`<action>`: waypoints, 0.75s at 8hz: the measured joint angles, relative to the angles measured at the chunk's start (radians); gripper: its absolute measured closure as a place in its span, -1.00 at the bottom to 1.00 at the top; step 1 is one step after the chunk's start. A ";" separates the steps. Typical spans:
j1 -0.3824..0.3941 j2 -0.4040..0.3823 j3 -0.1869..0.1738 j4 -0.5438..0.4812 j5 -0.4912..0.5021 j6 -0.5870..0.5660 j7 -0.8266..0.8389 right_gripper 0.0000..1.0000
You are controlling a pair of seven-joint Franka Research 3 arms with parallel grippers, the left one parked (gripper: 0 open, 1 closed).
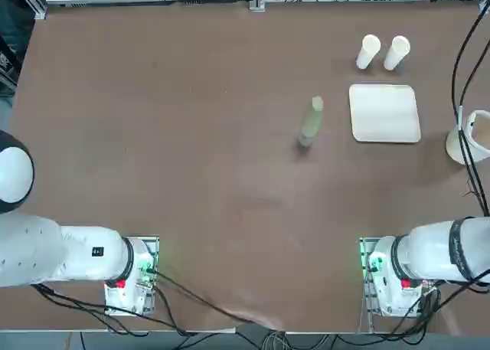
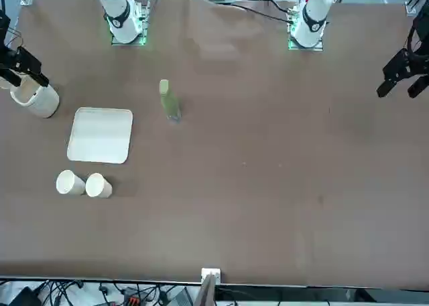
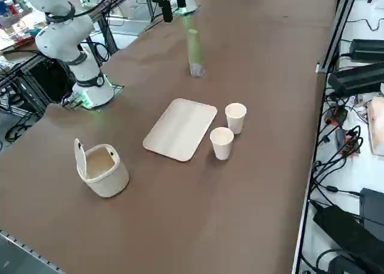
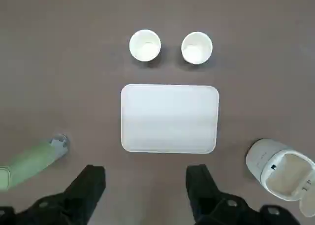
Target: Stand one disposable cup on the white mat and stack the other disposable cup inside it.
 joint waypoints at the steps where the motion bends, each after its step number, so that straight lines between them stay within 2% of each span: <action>1: 0.000 0.000 0.000 0.000 0.000 0.000 0.000 -1.00; 4: 0.000 0.009 0.000 0.024 0.001 0.006 0.000 -1.00; 6: 0.006 0.044 0.001 0.027 0.001 0.007 0.000 -1.00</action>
